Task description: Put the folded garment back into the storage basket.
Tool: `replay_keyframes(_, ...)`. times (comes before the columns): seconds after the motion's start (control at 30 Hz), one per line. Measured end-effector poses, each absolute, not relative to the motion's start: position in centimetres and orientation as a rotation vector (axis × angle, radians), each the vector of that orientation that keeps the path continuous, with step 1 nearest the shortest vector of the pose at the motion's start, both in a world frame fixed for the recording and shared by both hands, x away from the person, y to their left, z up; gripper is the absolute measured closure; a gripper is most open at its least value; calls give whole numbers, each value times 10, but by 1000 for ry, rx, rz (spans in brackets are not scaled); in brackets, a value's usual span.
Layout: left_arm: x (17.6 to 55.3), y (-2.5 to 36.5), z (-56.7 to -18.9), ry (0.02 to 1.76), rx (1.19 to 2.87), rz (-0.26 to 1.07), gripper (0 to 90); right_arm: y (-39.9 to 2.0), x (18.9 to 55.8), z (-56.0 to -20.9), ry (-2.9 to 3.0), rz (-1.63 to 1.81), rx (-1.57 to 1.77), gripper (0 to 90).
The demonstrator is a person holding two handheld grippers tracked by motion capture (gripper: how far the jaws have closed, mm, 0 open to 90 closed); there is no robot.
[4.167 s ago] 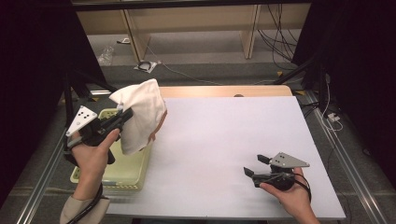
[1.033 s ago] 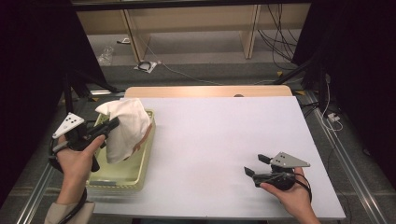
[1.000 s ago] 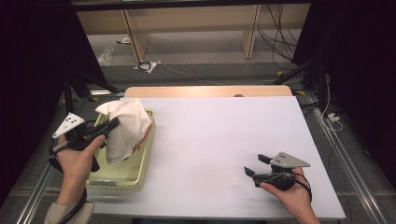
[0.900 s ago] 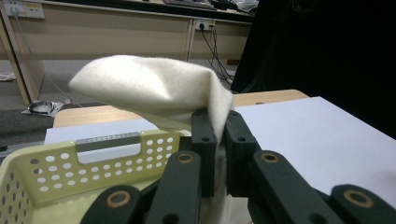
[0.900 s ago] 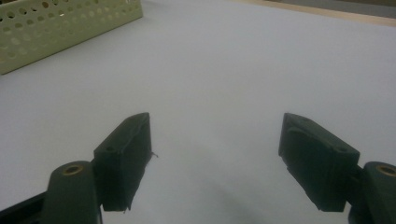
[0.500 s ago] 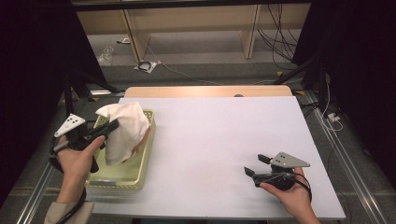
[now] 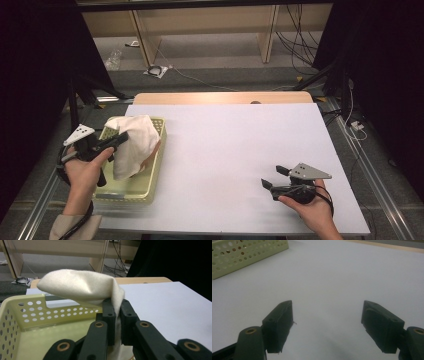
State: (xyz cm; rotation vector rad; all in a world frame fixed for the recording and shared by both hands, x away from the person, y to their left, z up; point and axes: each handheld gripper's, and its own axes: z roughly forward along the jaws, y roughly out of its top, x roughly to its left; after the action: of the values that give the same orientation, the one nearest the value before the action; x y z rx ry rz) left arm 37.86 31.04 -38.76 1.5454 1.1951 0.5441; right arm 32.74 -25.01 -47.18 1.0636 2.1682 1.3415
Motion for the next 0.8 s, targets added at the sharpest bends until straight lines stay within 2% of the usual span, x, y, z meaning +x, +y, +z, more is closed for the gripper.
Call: replay_keyframes(0.8, 382, 317, -395, 1245, 1570, 509, 841, -250, 327, -472, 2164, 1351, 1062, 265)
